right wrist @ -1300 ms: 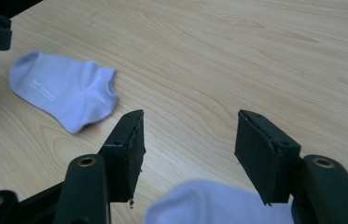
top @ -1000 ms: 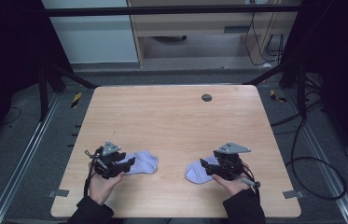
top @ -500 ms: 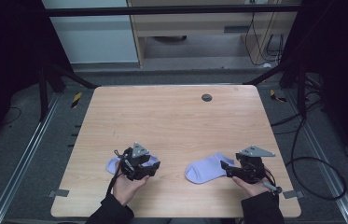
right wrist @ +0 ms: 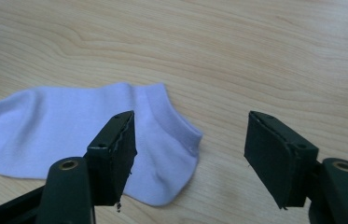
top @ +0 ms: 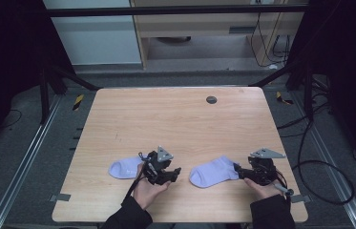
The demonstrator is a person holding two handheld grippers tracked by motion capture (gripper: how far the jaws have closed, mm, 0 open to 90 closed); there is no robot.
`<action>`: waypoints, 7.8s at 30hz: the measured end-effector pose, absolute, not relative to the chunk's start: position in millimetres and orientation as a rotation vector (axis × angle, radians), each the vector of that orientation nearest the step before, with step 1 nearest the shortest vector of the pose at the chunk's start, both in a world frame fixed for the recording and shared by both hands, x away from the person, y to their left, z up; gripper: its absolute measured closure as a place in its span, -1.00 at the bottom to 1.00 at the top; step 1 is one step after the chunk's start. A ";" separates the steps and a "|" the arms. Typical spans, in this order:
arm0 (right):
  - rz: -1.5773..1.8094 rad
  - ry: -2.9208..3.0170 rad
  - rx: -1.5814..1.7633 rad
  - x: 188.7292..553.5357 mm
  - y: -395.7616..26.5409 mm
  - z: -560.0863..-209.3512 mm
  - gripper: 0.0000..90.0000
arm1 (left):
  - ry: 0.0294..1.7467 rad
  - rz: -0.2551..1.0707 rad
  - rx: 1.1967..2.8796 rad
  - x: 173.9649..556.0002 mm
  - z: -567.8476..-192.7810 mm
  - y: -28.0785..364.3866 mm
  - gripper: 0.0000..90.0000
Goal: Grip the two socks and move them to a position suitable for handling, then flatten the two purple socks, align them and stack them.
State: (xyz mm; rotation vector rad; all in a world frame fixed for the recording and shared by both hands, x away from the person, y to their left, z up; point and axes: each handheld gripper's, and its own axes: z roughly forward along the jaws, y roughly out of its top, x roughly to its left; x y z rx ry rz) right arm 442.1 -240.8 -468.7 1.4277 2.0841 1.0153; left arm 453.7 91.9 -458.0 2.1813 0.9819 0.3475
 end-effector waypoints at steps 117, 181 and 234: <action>1.248 2.144 1.380 430.6 -156.3 -453.4 0.09 | 1.191 0.445 2.047 445.5 -454.2 221.9 0.04; 1.031 2.405 1.268 498.2 26.4 -492.1 0.34 | 1.424 0.438 2.117 471.6 -483.1 296.5 0.67; 1.157 2.305 1.211 450.2 -59.2 -425.9 0.93 | 1.175 0.384 2.053 435.2 -430.2 226.3 0.94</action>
